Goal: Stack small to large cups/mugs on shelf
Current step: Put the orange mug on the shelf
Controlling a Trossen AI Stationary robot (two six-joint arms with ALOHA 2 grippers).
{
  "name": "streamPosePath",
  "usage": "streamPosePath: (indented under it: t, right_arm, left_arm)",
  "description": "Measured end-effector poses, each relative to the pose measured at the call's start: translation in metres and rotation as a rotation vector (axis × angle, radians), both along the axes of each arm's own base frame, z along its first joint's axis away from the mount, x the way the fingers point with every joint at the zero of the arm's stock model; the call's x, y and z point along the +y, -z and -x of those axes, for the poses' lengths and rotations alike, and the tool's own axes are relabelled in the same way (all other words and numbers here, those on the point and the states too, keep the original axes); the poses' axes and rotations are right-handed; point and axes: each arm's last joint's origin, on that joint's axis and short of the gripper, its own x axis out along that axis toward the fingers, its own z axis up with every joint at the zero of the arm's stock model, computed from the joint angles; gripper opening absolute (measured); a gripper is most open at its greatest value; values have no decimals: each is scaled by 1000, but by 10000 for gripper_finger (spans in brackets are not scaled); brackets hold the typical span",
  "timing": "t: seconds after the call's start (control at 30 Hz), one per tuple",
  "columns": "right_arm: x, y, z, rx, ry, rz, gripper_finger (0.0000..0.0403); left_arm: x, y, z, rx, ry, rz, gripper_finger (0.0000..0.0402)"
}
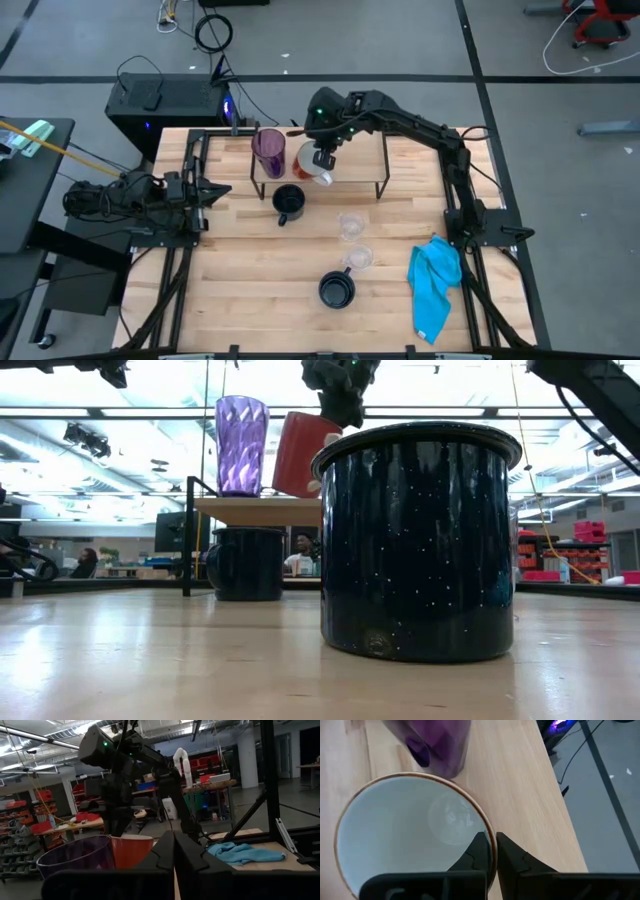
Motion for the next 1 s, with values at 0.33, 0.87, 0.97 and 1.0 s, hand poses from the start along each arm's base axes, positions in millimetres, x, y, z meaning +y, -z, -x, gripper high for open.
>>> streamPosePath:
  t: [0.33, 0.87, 0.97, 1.0]
  right_arm:
    - [0, 0, 0, 8, -7, 6, 23]
    - [-10, -1, 0, -22, 3, 29, 39]
    - [-14, -1, 2, -24, 19, 26, 40]
    - [-14, -1, 2, -24, 23, 26, 40]
  left_arm:
    - [0, 0, 0, 0, 0, 1, 25]
    - [0, 1, 0, 7, 0, 0, 30]
    - [0, 1, 0, 7, 0, 0, 25]
    - [0, 1, 0, 7, 0, -1, 22]
